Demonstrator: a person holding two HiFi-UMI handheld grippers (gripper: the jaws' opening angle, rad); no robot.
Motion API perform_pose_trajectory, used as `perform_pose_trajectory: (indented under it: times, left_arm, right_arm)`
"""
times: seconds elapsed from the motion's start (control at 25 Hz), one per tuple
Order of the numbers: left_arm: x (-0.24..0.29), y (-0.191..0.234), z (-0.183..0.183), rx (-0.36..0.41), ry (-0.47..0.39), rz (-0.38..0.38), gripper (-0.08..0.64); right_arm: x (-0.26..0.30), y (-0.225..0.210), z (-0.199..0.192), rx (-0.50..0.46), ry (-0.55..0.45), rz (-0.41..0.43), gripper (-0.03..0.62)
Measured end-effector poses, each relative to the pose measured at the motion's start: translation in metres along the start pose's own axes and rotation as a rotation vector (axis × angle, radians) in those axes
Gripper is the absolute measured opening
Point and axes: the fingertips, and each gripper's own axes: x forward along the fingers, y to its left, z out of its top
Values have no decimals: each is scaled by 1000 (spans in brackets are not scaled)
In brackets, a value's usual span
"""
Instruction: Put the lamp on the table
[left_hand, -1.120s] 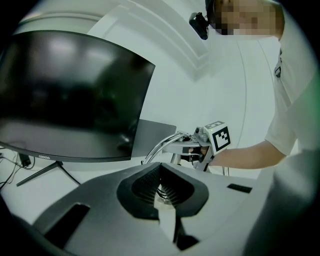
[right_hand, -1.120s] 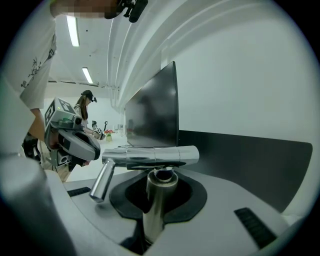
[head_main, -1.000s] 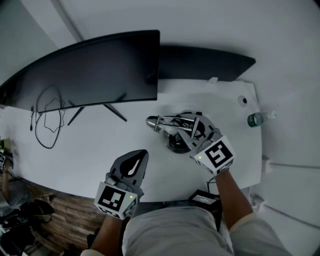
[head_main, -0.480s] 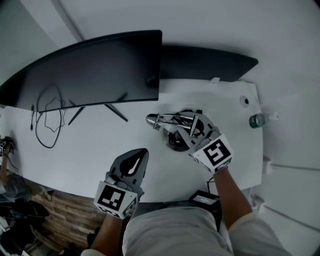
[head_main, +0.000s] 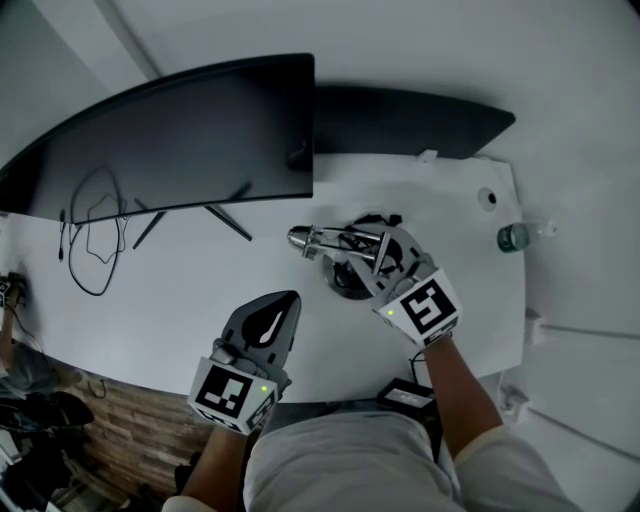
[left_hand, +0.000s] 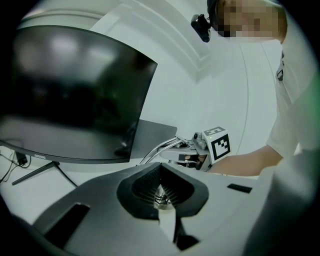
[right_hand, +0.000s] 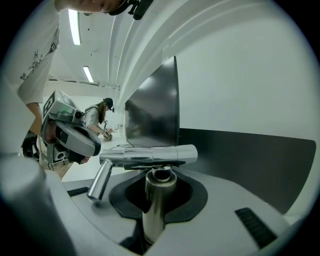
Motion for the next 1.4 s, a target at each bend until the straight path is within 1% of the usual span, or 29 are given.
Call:
perform_pose_trajectory:
  times: [0.28, 0.6, 0.68, 0.8, 1.0, 1.12, 1.4]
  left_arm:
    - [4, -2, 4, 2, 0, -10, 3]
    - [3, -6, 6, -8, -7, -14, 3]
    - [2, -6, 7, -4, -8, -10, 3]
    - [3, -8, 9, -1, -12, -11, 3]
    - [1, -11, 12, 8, -14, -17, 3]
    - [1, -11, 12, 9, -14, -16, 3]
    - [2, -15, 11, 15, -7, -26, 3]
  right_arm:
    - [0, 4, -2, -20, 2, 12, 58]
    - [-3, 5, -4, 0, -5, 7, 64]
    - [-3, 6, -4, -7, -8, 7, 64]
    - [-3, 5, -4, -25, -21, -2, 64]
    - [-5, 4, -4, -17, -27, -21, 69]
    - [-5, 1, -4, -18, -24, -35, 115]
    - [-10, 1, -4, -26, -23, -40, 167]
